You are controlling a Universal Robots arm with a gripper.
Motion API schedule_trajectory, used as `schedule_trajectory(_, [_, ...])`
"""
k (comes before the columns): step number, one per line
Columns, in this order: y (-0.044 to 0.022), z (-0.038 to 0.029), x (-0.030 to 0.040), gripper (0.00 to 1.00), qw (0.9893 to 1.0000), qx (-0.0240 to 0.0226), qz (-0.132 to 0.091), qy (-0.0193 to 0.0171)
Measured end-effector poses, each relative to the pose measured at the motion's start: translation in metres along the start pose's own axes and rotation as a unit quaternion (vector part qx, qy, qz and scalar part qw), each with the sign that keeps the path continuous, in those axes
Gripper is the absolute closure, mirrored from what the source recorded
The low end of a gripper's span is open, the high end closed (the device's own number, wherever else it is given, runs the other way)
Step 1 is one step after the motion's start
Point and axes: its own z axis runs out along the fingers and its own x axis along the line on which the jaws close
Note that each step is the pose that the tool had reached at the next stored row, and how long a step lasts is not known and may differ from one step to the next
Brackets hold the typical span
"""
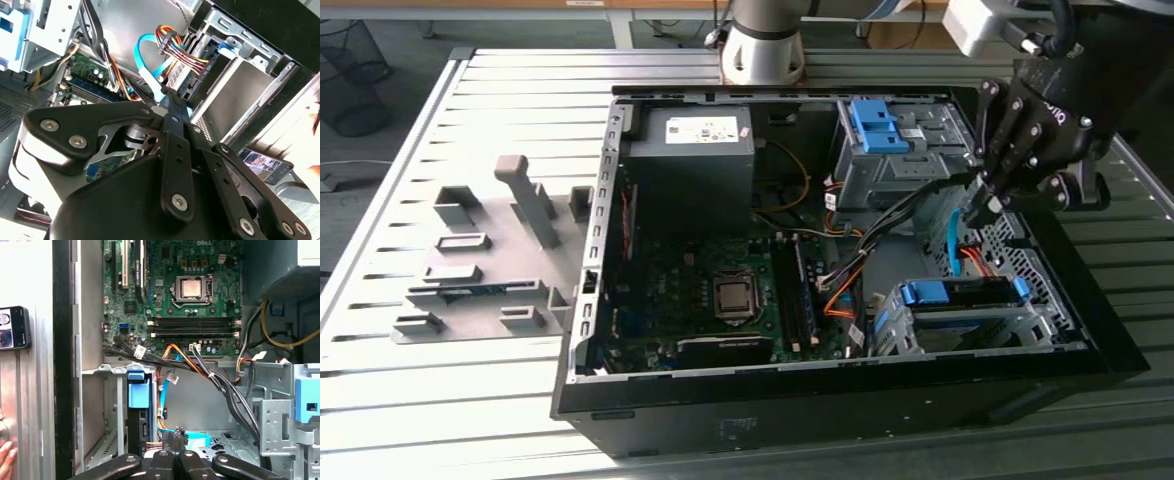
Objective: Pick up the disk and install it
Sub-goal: 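Insert the second disk wire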
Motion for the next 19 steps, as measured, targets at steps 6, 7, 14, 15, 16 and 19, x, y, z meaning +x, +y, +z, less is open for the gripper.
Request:
schedule_trajectory(6, [0.0002, -0.0031, -0.0027, 0.89, 1.0000, -0.0007, 0.005, 0.0001])
schedule_trajectory(7, [0.0002, -0.0036, -0.0028, 0.89, 1.0000, -0.0011, 0.005, 0.0000])
schedule_trajectory(14, [0.0004, -0.0042, -0.0083, 0.77, 1.0000, -0.0012, 0.005, 0.0004])
schedule_trajectory(15, [0.0004, -0.0045, -0.0090, 0.77, 1.0000, -0.0012, 0.005, 0.0004])
schedule_trajectory(16, [0.0004, -0.0055, -0.0093, 0.77, 1.0000, -0.0012, 0.005, 0.0005])
schedule_trajectory(19, [0.0005, -0.0081, -0.0106, 0.70, 1.0000, -0.0014, 0.005, 0.0004])
